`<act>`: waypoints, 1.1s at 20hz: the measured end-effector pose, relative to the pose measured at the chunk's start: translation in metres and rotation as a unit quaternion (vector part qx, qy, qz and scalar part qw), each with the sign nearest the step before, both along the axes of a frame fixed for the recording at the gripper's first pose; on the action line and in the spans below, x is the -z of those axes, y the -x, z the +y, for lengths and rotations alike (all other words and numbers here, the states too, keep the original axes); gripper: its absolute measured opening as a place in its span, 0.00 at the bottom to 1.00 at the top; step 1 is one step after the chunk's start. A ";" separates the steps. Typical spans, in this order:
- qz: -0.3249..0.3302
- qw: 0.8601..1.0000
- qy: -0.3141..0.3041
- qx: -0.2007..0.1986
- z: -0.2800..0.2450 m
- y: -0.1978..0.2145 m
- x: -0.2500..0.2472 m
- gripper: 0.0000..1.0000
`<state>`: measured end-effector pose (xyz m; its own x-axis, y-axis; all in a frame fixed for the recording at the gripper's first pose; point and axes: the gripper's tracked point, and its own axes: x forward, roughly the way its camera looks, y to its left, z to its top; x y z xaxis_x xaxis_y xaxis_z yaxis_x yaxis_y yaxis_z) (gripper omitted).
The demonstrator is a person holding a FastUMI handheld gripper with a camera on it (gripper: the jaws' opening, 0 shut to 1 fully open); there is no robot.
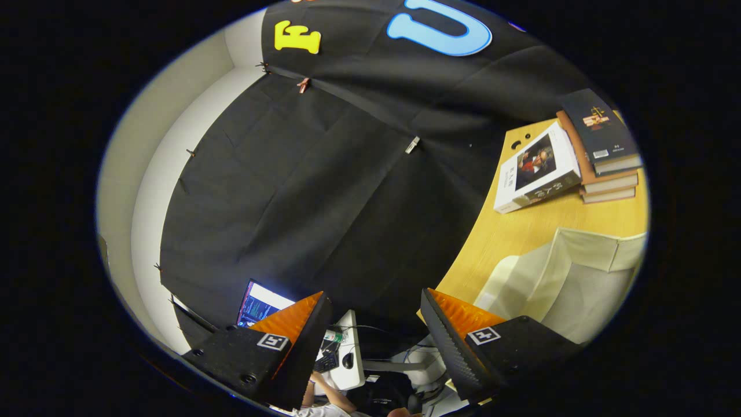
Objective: Open the storage box then place both shoes into the box .Put the left shoe in first, then the right shoe, with the right side of both shoes facing outward in a uniform manner.
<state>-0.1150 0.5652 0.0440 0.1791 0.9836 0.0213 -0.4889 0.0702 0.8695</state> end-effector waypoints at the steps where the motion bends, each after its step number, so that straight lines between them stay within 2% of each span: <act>1: -0.005 1.000 0.002 0.010 -0.008 -0.003 0.001 0.96; 5: -0.023 0.998 0.013 0.062 -0.051 -0.018 0.005 0.96; 9: -0.044 0.989 0.061 0.127 -0.113 -0.035 0.018 0.96; 12: -0.072 0.973 0.135 0.172 -0.164 -0.046 0.052 0.96; 16: -0.102 0.946 0.224 0.211 -0.225 -0.039 0.088 0.96; 20: -0.090 0.924 0.285 0.237 -0.279 -0.024 0.129 0.96; 22: -0.068 0.919 0.304 0.244 -0.299 -0.016 0.151 0.96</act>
<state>-0.0990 0.2663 -0.1071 0.6375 0.6252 -0.4502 -0.3725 0.7616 0.5303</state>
